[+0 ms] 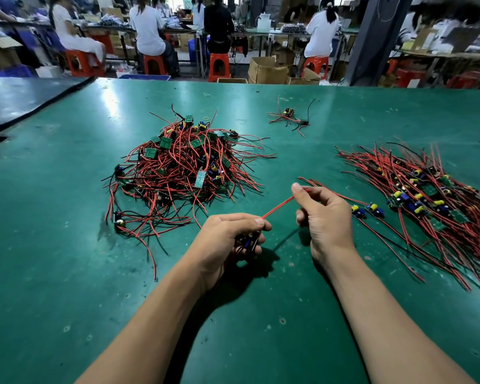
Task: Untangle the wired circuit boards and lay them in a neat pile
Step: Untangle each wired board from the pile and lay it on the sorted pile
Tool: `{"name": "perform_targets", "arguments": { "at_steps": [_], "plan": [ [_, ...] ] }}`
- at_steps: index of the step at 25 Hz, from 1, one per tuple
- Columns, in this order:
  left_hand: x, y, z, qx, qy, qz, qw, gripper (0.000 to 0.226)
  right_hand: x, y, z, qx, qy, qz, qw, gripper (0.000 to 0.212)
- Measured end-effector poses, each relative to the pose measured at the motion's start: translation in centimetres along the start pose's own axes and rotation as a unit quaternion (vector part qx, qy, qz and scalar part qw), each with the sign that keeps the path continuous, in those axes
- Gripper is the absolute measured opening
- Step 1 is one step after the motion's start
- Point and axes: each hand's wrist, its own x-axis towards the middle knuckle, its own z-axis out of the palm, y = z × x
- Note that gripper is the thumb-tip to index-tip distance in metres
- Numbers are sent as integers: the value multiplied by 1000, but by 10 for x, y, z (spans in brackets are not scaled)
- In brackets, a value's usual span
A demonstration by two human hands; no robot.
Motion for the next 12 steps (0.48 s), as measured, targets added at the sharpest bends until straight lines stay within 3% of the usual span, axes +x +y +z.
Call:
{"name": "perform_targets", "arguments": {
  "at_steps": [3,7,9,12],
  "plan": [
    [-2,0,-1,4,11,4,1000,19,0,5,-4,-188,10,-123,974,18],
    [-4,-2,-1,12,18,12,1000,17,1,8,-7,-292,10,-234,927,16],
    [-5,-3,-1,20,27,25,999,16,1,7,-8,-270,-4,-172,947,21],
    [-5,-4,-1,28,37,45,998,15,-2,-2,-1,-41,-25,31,998,23]
  ]
}}
